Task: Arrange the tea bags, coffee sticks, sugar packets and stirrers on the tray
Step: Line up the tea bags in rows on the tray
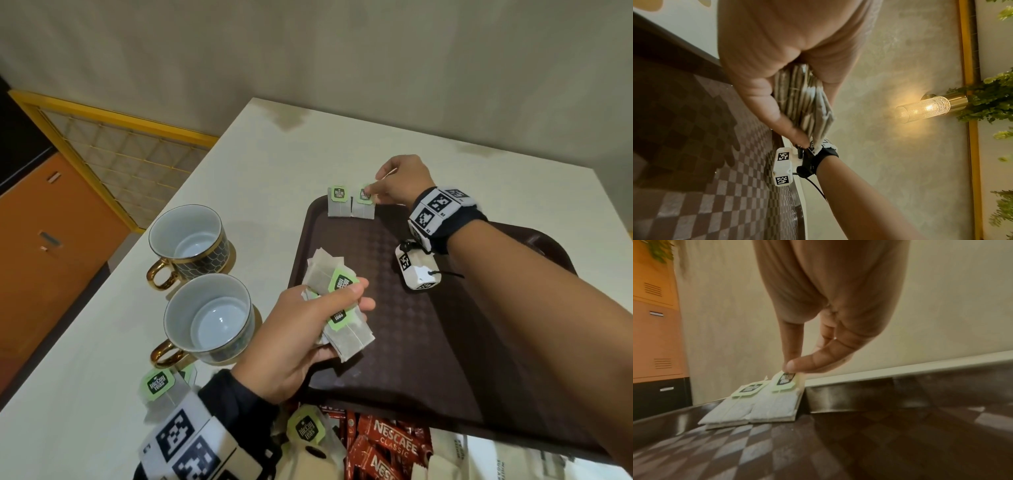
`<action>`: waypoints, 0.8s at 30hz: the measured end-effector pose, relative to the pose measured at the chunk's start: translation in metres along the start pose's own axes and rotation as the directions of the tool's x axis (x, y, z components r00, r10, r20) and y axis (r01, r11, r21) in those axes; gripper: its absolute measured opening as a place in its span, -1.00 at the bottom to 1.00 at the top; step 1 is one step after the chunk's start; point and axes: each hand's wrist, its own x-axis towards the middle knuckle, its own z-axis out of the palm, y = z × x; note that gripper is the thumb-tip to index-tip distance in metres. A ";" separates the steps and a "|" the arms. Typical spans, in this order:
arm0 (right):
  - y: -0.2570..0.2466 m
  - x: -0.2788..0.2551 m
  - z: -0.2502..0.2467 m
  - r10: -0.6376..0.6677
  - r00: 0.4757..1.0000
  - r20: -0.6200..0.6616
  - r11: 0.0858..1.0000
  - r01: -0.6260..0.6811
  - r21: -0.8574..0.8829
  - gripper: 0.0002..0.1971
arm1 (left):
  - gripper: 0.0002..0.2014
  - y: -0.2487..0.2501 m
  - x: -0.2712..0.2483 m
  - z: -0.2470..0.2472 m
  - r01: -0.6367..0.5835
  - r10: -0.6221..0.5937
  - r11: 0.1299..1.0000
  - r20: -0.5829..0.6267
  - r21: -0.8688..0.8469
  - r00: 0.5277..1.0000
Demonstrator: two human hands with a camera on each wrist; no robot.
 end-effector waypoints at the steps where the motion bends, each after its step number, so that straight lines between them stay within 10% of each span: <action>1: -0.001 -0.002 0.000 -0.051 0.998 -0.029 0.997 0.049 -0.057 -0.68 | -0.79 0.000 0.000 0.000 0.001 -0.001 1.000 0.000 -0.002 1.000; 6: -0.011 -0.014 0.013 -0.382 0.896 0.227 0.777 0.444 -0.446 -0.64 | -0.71 -0.001 0.002 -0.002 -0.001 0.001 1.000 -0.005 0.004 1.000; 12: -0.013 -0.015 0.037 -0.336 0.865 0.372 0.557 0.502 -0.661 -0.43 | -0.74 -0.001 0.003 -0.002 0.007 -0.007 1.000 -0.012 0.010 1.000; 24: -0.012 -0.010 0.027 -0.351 0.906 0.238 0.668 0.420 -0.615 -0.41 | -0.49 -0.005 0.004 -0.004 -0.014 0.014 1.000 0.004 0.012 1.000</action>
